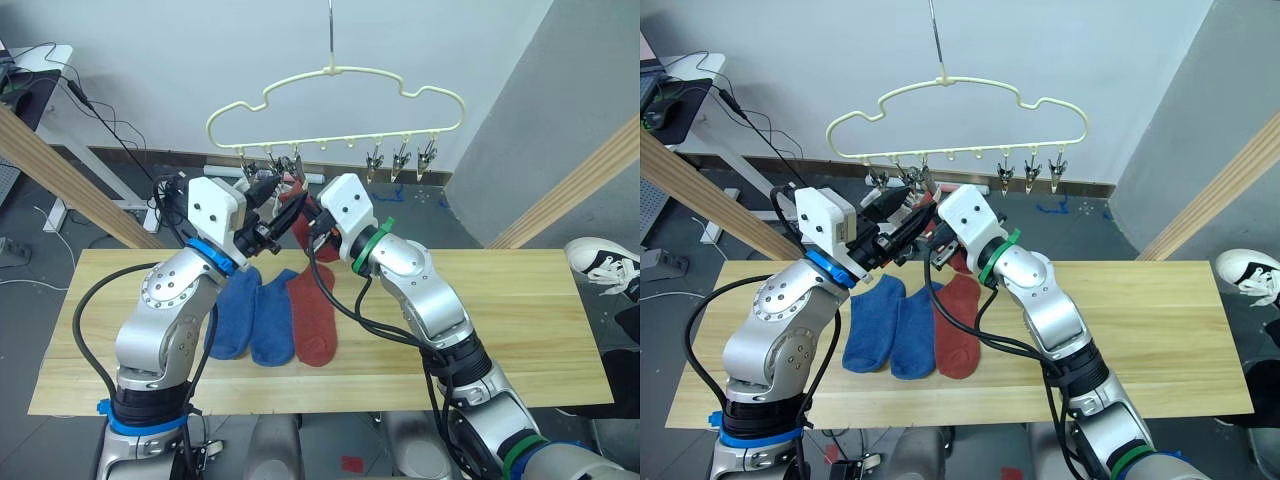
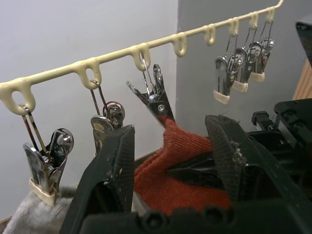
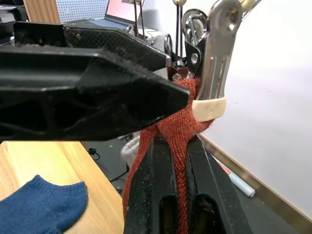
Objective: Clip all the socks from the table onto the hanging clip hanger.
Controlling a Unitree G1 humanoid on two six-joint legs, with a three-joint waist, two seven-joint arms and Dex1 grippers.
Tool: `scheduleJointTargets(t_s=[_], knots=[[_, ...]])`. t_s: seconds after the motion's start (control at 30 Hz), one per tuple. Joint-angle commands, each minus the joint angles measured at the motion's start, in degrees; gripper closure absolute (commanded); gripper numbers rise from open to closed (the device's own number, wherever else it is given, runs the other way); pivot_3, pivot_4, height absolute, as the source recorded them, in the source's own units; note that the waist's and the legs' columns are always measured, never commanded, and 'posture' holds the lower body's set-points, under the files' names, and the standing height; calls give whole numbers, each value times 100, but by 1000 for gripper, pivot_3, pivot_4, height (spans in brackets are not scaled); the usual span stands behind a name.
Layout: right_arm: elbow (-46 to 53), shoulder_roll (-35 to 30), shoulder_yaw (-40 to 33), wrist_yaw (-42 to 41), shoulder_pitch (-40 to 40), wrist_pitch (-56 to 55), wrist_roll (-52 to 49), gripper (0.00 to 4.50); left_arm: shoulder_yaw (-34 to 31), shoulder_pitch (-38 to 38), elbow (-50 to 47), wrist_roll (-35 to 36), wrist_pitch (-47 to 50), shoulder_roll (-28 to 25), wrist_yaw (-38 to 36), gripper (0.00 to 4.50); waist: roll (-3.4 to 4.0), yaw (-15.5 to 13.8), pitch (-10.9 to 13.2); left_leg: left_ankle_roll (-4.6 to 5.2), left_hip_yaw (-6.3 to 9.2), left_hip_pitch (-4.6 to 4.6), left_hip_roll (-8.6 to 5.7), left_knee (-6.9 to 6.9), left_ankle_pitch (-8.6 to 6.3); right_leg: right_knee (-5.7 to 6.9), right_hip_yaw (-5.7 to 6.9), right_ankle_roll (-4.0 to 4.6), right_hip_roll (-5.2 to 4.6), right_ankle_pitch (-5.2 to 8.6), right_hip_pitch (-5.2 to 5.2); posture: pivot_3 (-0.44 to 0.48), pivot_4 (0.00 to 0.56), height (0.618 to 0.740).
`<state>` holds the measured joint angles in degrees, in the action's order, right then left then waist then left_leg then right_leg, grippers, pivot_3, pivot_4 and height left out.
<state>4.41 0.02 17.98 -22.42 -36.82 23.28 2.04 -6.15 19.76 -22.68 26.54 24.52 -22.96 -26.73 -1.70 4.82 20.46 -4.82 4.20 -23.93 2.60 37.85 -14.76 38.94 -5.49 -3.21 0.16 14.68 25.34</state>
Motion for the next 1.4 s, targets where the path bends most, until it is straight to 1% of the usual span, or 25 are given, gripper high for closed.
scheduleJointTargets(t_s=[0.03, 0.13, 0.2, 0.23, 0.3, 0.43, 0.57, 0.63, 0.7, 0.77, 0.9, 1.0, 1.13, 1.2, 1.4], knots=[[148, 73, -73, 27, 4, 13, -111, 4238, -58, -50, -301, -22, -144, -58, -18, 1943, 0, 0, 0, 0, 0, 0, 0, 0, 0, 0, 0, 0, 0, 0, 0, -85, 336, 740], [151, 55, -84, 26, 40, 76, -112, 3424, -75, -101, -333, -33, -164, -78, -26, 1932, 0, -1, 0, 0, 0, 0, 0, 0, 0, 0, 0, 0, 0, 0, 0, -85, 337, 740], [165, -1, -51, 8, 67, 120, -74, 2620, -85, -136, -359, -29, -171, -93, -27, 1932, 0, -1, 0, 0, 0, 0, 0, 0, 0, 0, 0, 0, 0, 0, 0, -85, 336, 740], [208, -61, -42, -13, 104, 150, -50, 2329, -83, -156, -377, -23, -154, -114, -37, 1932, 0, -1, 0, 0, 0, 0, 0, -1, 0, 0, 0, 0, 0, 0, 0, -84, 335, 740], [285, -154, -42, -46, 161, 189, -42, 2329, -79, -179, -402, 5, -120, -128, -49, 1932, 0, -1, 0, 0, 0, 0, 0, -1, 0, 0, 0, 0, 0, 0, 0, -84, 334, 740], [823, -584, -62, -297, 414, 491, -114, 2329, -72, -178, -449, 22, -147, -245, -184, 1932, 0, -4, 0, 0, 0, -1, 0, -1, 0, -1, 0, 0, 0, 0, 0, -84, 331, 740], [1570, -1224, -202, -640, 758, 901, -247, 2329, -53, -151, -467, 66, -243, -445, -512, 1932, 0, -5, 0, 0, 0, -1, -1, -1, 0, -1, 0, 0, 0, 0, 0, -85, 329, 740], [1896, -1493, -387, -752, 875, 1084, -368, 2329, -51, -150, -449, 103, -299, -599, -762, 1932, 0, -4, 0, 0, -1, -1, -1, -1, 0, -2, 0, -1, 0, 1, 0, -87, 327, 740], [2213, -1754, -740, -814, 944, 1304, -525, 2329, -22, -146, -422, 193, -305, -853, -1175, 1932, 0, -3, 0, 0, -1, 0, -1, 0, 0, -1, -1, -1, 1, 1, 0, -96, 323, 740], [2458, -1907, -1085, -778, 933, 1467, -670, 2329, -105, -123, -406, 419, -74, -1079, -1441, 1932, 0, -3, 0, 0, -2, 0, -1, 0, 0, 0, -1, -1, 1, 1, 0, -101, 320, 740], [2598, -1895, -1568, -519, 844, 1631, -878, 2329, -144, 17, -363, 695, 131, -1395, -1792, 1932, 0, 2, -1, 0, -2, 1, 0, -1, 0, -1, -2, -2, 3, 1, 0, -106, 308, 740], [2487, -1765, -1754, -308, 723, 1757, -985, 2329, -88, 162, -344, 738, 189, -1398, -1785, 1932, -1, 2, -1, 0, -3, 0, 0, -1, 0, -1, -2, -1, 4, 1, 1, -104, 299, 740], [2321, -1580, -1727, -162, 566, 1878, -1103, 2329, 14, 175, -349, 619, 116, -1301, -1691, 1932, -1, 7, -3, 0, -4, 0, 0, 0, 0, -2, -3, -1, 3, 1, 0, -98, 295, 740], [2302, -1524, -1697, -123, 521, 1927, -1166, 2676, 36, 139, -398, 602, 120, -1264, -1656, 1932, -1, 3, -3, 0, -3, -1, 0, -1, 0, -2, -1, 0, 3, 1, 1, -95, 293, 740], [2314, -1464, -1575, -86, 475, 1920, -1222, 2676, 76, 68, -486, 557, 98, -1229, -1550, 1932, -1, -1, -3, 0, -3, -2, -1, 0, 0, 0, -1, 0, -2, 0, 1, -89, 288, 740]])
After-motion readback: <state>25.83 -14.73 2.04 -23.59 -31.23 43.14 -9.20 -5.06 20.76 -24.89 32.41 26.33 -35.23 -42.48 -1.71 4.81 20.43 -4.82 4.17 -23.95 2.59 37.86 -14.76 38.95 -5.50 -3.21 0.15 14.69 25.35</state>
